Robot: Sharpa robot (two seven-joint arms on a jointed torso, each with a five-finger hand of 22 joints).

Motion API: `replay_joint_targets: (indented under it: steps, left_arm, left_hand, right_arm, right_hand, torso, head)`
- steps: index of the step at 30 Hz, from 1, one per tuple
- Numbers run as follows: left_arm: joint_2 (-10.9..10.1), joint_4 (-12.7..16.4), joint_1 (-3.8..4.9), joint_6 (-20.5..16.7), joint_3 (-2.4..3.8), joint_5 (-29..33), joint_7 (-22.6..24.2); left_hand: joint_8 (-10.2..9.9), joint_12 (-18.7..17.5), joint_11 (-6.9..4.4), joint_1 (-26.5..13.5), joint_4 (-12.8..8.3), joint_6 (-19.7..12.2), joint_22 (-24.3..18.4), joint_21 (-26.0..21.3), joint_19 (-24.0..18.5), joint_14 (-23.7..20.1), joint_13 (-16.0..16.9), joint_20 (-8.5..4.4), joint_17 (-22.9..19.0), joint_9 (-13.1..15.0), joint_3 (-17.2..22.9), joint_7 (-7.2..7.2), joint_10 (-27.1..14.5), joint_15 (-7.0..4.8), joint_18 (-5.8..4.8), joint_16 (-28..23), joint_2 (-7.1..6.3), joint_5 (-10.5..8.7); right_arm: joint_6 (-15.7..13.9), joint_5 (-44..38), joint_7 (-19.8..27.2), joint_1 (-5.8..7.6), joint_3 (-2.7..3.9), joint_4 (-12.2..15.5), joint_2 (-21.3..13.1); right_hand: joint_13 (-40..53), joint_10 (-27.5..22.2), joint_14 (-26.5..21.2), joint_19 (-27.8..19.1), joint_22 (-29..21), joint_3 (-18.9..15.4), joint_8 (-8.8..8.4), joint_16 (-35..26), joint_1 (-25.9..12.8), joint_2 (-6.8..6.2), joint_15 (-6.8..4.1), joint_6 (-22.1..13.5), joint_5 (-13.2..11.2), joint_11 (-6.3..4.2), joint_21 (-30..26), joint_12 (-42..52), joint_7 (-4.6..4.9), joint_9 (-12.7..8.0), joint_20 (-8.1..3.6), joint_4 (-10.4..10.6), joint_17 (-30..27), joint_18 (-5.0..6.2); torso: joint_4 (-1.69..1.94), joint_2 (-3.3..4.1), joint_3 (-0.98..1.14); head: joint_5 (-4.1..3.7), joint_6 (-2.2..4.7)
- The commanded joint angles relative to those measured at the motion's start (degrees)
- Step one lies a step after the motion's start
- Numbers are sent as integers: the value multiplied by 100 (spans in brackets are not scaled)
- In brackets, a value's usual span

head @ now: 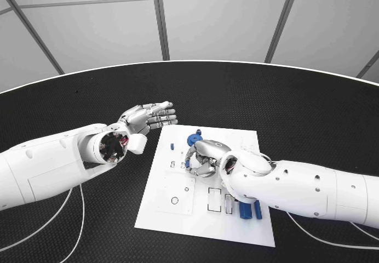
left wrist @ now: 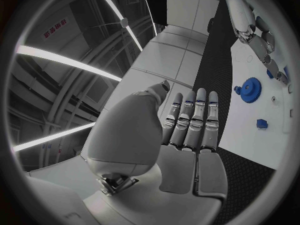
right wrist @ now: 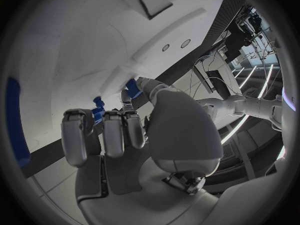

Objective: Assemble the parts on the task board

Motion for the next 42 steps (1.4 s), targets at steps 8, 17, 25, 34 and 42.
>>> replay_joint_targets:
  steps: [8, 17, 25, 34, 42]
  left_arm:
    - [5, -4, 0, 5, 0, 0, -8]
    - [6, -12, 0, 20, 0, -1, -16]
    - [-14, -114, -1, 231, -1, -484, -295]
    - [-29, -297, -2, 1161, -1, -2734, -1365]
    - [-61, -215, 2, 1398, 0, -3947, -2327]
  left_hand:
    - [-29, -32, 16, -29, -1, -45, -6, -21, 37, -38, 0, -18, 6, -10, 25, 296, 17, -1, 55, -23, -29, 0]
    - [-29, -32, 16, -29, -1, -45, -6, -21, 37, -38, 0, -18, 6, -10, 25, 296, 17, -1, 55, -23, -29, 0]
    - [13, -30, -53, -147, 63, 48, 4, 36, 155, 178, 9, -28, 57, 8, 87, 208, 108, -75, 109, 84, 39, -1]
    - [247, 280, -415, -489, 241, 466, 283, 772, 1404, 1906, 162, -422, 646, 126, -108, -85, 1004, -603, 225, 1265, -216, 5]
    - [890, 1724, -789, -557, 489, 475, 1211, 2530, 2663, 3060, 1271, -1143, 4382, 587, -397, -368, 1327, -981, 190, 5527, -55, 25]
  right_arm:
    - [10, 0, 46, 0, 0, -23, 7]
    - [-185, 1, 144, -1, -1, 43, -39]
    - [-683, 127, 849, 1, 6, 724, -646]
    - [-650, 1895, 1668, 147, 16, 1397, -1745]
    - [-668, 3011, 1813, 225, 15, 1692, -2586]
  right_hand:
    - [1289, 390, 543, 477, 1243, -3, -77, -32, -102, -28, 60, -155, -72, 65, -41, -110, 26, -19, 60, -49, 1220, -24]
    - [1188, 290, 536, 462, 1214, -29, -178, -41, -143, -82, 102, -388, -132, 112, -59, -224, 77, -50, 102, -92, 1189, -17]
    - [1189, 293, 543, 474, 1240, -126, -229, -31, -203, -138, 134, -536, -212, 146, -46, -217, 111, -85, 133, -85, 1224, -22]
    - [1188, 301, 503, 364, 1011, -279, -11, -83, -288, -98, 87, -237, -299, 82, -182, -209, 32, -34, 107, -3, 1059, 32]
    - [1212, 331, 499, 355, 991, -285, 70, -92, -248, -55, 54, -166, 86, 50, -198, -178, 2, -24, 71, -9, 1039, 36]
  torso:
    - [0, -4, 3]
    - [0, -5, 2]
    - [-20, -66, 12]
    - [-52, -247, 42]
    - [-43, -352, 88]
  head:
    - [-11, -2]
    - [-12, 2]
    - [-8, 38]
    - [66, 9]
    - [85, -54]
